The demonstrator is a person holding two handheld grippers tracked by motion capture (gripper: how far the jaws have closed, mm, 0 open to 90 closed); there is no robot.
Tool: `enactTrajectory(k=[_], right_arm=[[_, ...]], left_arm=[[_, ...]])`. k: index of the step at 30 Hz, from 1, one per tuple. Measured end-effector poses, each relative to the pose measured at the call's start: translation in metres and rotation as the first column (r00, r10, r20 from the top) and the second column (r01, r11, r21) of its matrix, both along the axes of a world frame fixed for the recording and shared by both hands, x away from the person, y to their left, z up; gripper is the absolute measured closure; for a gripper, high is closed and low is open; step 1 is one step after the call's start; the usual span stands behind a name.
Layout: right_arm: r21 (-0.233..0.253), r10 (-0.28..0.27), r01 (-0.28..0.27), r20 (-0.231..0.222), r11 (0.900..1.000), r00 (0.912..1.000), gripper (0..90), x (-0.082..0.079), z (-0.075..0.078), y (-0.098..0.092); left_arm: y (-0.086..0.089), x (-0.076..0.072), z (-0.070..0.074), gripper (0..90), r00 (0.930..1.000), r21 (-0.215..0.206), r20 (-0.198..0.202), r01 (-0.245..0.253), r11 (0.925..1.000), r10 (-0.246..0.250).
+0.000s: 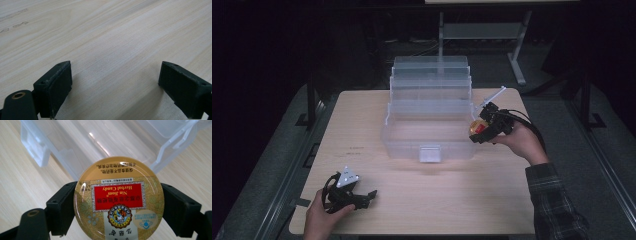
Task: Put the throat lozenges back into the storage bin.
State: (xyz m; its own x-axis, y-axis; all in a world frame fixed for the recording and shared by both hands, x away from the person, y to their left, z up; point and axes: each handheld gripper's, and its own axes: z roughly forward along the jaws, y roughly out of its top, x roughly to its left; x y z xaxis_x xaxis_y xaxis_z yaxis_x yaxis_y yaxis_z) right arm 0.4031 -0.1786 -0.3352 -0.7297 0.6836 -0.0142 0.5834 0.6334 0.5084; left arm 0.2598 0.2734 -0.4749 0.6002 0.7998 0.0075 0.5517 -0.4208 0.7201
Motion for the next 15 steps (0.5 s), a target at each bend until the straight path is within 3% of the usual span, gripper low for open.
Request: enactTrajectory(k=[15], right_arm=[[0.003, 0.000, 0.000, -0.006, 1.000, 1.0000, 19.7, 0.017, -0.011, 0.018]], left_arm=[[0.000, 0.000, 0.000, 10.8, 1.0000, 0.000, 0.000, 0.000, 1.0000, 0.000]])
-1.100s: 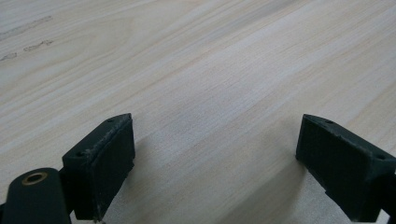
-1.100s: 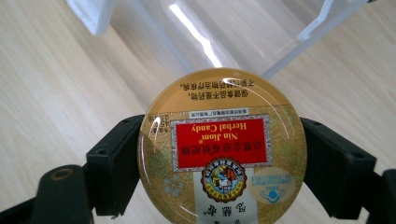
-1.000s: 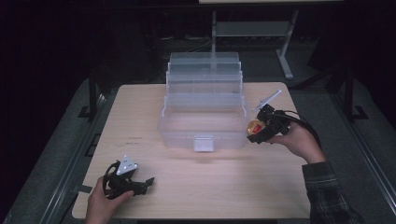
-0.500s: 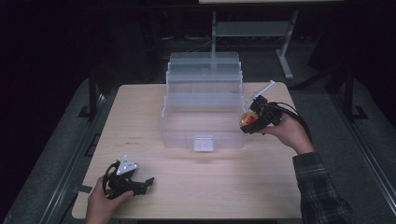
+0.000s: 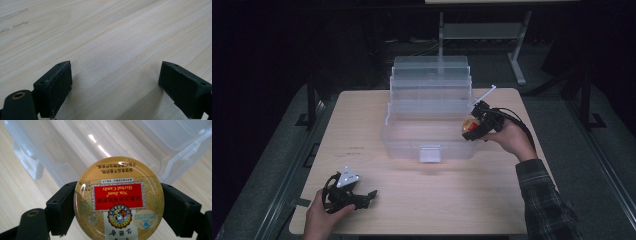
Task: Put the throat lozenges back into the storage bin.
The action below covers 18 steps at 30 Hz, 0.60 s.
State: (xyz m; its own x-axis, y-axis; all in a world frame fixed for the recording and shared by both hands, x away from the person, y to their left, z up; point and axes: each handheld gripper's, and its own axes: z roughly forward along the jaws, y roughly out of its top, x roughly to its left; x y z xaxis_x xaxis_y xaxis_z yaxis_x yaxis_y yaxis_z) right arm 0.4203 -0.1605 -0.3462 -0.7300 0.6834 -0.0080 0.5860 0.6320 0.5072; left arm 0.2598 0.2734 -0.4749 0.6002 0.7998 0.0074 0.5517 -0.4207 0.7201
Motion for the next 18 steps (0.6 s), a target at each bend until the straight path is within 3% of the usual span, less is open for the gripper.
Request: enactTrajectory(k=[18], right_arm=[[-0.028, 0.026, -0.026, -0.012, 0.999, 0.9996, 19.6, 0.013, -0.007, 0.021]], left_arm=[[0.000, 0.000, 0.000, 10.8, 1.0000, 0.000, 0.000, 0.000, 1.0000, 0.000]])
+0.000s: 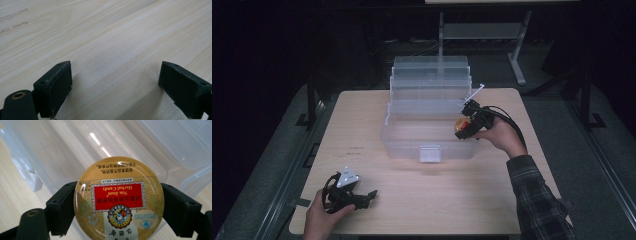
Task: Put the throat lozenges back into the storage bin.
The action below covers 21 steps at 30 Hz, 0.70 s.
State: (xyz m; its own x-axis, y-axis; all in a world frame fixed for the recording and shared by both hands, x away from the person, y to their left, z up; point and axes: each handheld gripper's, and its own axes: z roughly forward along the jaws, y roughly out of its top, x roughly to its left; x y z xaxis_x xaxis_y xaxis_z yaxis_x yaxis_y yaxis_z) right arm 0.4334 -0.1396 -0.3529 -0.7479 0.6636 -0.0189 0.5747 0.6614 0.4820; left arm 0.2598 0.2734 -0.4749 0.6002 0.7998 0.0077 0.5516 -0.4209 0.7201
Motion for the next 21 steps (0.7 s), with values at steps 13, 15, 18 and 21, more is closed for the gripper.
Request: enactTrajectory(k=[13, 15, 18, 21], right_arm=[[0.007, -0.017, 0.017, 0.008, 1.000, 0.9998, 17.6, 0.000, 0.001, -0.002], [0.010, -0.019, 0.019, 0.011, 1.000, 0.9998, 17.6, -0.001, 0.003, -0.003], [0.024, -0.025, 0.025, 0.015, 0.999, 0.9996, 17.6, -0.005, 0.007, -0.006], [0.033, -0.025, 0.024, 0.028, 0.999, 0.9993, 15.8, -0.010, 0.009, -0.010]], left_arm=[[0.000, 0.000, 0.000, 10.8, 1.0000, 0.000, 0.000, 0.000, 1.0000, 0.000], [0.000, 0.000, 0.000, 10.8, 1.0000, 0.000, 0.000, 0.000, 1.0000, 0.000], [0.000, 0.000, 0.000, 10.8, 1.0000, 0.000, 0.000, -0.001, 1.0000, 0.001], [0.000, 0.000, 0.000, 10.8, 1.0000, 0.000, 0.000, -0.002, 1.0000, 0.002]])
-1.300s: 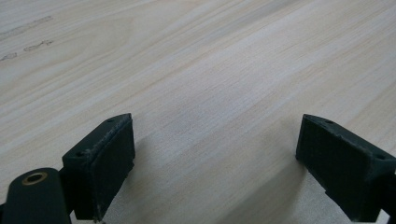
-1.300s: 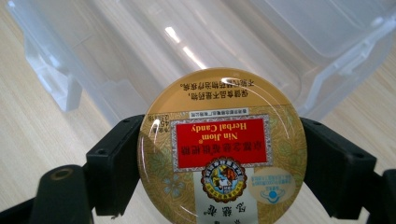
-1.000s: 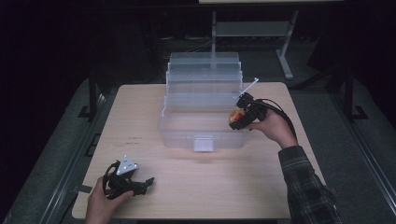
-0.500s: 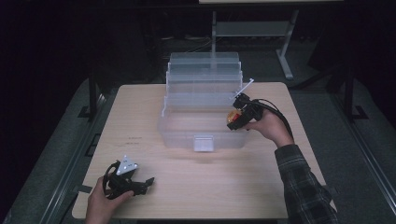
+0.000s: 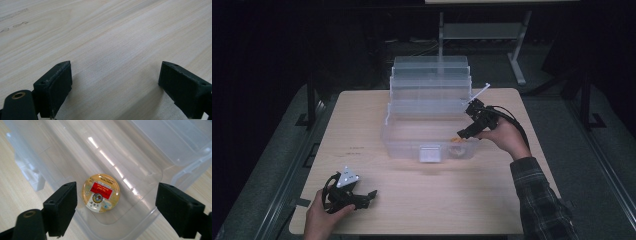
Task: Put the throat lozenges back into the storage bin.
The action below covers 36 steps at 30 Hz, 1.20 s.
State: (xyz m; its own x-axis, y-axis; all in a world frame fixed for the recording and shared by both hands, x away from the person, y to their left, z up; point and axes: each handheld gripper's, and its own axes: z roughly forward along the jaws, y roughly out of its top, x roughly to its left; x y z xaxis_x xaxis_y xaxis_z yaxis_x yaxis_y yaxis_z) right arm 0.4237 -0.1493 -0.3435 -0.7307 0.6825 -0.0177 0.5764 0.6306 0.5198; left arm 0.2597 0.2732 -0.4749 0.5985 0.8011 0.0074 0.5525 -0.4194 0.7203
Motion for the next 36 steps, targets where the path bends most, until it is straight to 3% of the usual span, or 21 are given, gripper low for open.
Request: enactTrajectory(k=[10, 22, 27, 36], right_arm=[[0.025, -0.029, 0.028, 0.038, 0.999, 0.9988, 4.3, -0.019, -0.001, -0.023], [0.040, -0.063, 0.060, 0.074, 0.997, 0.9952, 3.1, -0.051, -0.010, -0.052], [0.058, -0.088, 0.084, 0.077, 0.995, 0.9931, 2.6, -0.063, -0.017, -0.067], [0.053, -0.108, 0.105, 0.068, 0.993, 0.9918, 2.1, -0.084, -0.047, -0.084]], left_arm=[[0.000, 0.000, 0.000, 10.8, 1.0000, 0.000, 0.000, -0.001, 1.0000, 0.001], [0.000, 0.000, 0.000, 10.7, 1.0000, 0.000, 0.000, -0.001, 1.0000, 0.001], [0.000, 0.000, 0.000, 10.7, 1.0000, 0.000, 0.000, -0.001, 1.0000, 0.001], [0.000, 0.000, 0.000, 10.8, 1.0000, 0.000, 0.000, -0.001, 1.0000, 0.001]])
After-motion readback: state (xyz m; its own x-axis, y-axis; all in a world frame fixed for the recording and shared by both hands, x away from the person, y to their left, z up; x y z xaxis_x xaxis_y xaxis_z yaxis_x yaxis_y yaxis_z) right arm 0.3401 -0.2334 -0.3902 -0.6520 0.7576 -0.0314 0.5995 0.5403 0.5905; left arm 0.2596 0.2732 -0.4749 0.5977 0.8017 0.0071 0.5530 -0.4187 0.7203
